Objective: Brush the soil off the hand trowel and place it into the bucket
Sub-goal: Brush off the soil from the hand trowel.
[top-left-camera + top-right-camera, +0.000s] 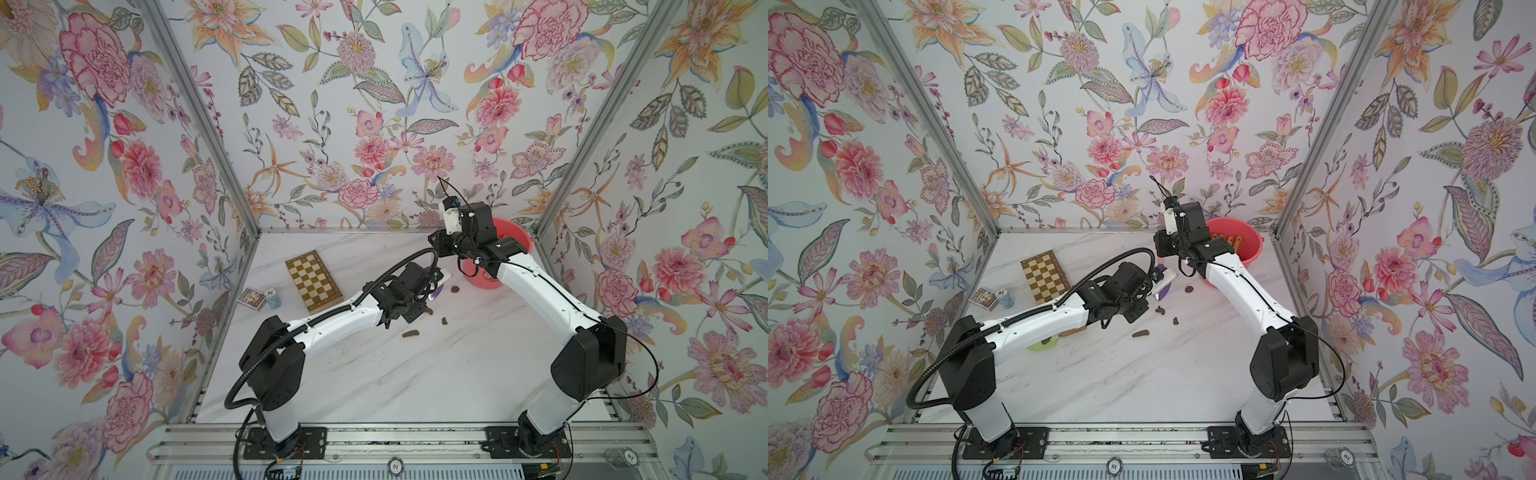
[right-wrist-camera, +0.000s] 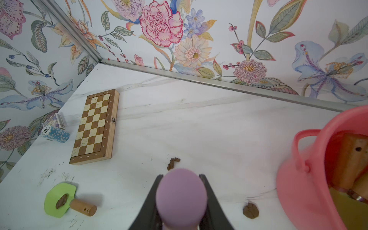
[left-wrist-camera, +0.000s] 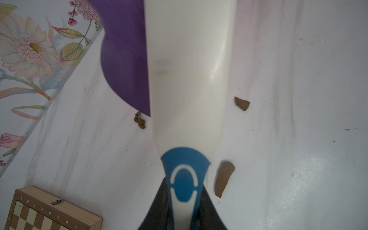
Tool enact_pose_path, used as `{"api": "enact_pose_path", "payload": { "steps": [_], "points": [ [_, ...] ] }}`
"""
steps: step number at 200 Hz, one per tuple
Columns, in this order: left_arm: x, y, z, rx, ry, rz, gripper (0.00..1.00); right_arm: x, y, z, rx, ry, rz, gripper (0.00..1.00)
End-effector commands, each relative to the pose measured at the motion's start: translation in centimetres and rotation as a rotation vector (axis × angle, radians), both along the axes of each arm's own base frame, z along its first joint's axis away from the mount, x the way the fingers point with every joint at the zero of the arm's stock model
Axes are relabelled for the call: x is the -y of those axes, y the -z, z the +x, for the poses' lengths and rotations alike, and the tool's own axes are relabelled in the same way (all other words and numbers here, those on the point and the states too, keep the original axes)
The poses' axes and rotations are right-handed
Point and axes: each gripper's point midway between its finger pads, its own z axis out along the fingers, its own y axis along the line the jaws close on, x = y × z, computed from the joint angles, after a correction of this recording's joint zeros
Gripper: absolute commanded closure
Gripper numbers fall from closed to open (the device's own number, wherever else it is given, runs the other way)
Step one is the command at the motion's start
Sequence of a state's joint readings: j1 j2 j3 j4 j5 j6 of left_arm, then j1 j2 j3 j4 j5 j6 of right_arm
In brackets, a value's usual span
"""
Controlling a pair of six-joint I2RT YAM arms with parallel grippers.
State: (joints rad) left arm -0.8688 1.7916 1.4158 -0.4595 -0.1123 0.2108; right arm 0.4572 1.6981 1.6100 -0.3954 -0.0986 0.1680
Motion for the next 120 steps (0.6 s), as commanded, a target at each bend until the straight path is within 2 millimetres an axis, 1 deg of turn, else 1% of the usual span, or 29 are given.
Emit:
{"api": "enact_pose_path", "payload": {
  "steps": [1,18,35,49,62,73,86,111,120],
  "points": [
    [0.2,1.6,1.1,0.009,0.021,0.036,1.00,0.1,-2.8,-0.8,0.044,-0.015,0.030,0.85],
    [0.4,3.5,0.2,-0.045,0.028,0.034,1.00,0.5,-3.7,-0.9,0.055,-0.008,0.047,0.85],
    [0.2,5.2,-1.3,-0.074,0.038,0.055,1.00,1.0,-4.6,-0.9,0.068,-0.002,0.066,0.85],
    [0.1,5.9,-2.3,-0.096,0.036,0.060,1.00,1.5,-5.1,-0.6,0.075,0.008,0.083,0.85],
    [0.1,5.8,-3.1,-0.108,0.038,0.053,1.00,2.0,-5.4,-0.3,0.081,0.019,0.090,0.85],
    [0.1,4.9,-3.4,-0.112,0.011,0.019,1.00,2.3,-5.5,0.0,0.085,0.028,0.093,0.85],
    [0.0,3.1,-3.4,-0.098,-0.017,-0.017,1.00,2.7,-5.3,0.4,0.087,0.037,0.092,0.85],
    [0.0,-2.5,-2.4,-0.010,-0.038,-0.102,1.00,2.3,-5.1,0.6,0.082,0.021,0.096,0.85],
    [0.1,-4.1,-1.8,0.013,-0.040,-0.121,1.00,2.1,-5.1,0.6,0.080,0.010,0.101,0.85]
  ]
}}
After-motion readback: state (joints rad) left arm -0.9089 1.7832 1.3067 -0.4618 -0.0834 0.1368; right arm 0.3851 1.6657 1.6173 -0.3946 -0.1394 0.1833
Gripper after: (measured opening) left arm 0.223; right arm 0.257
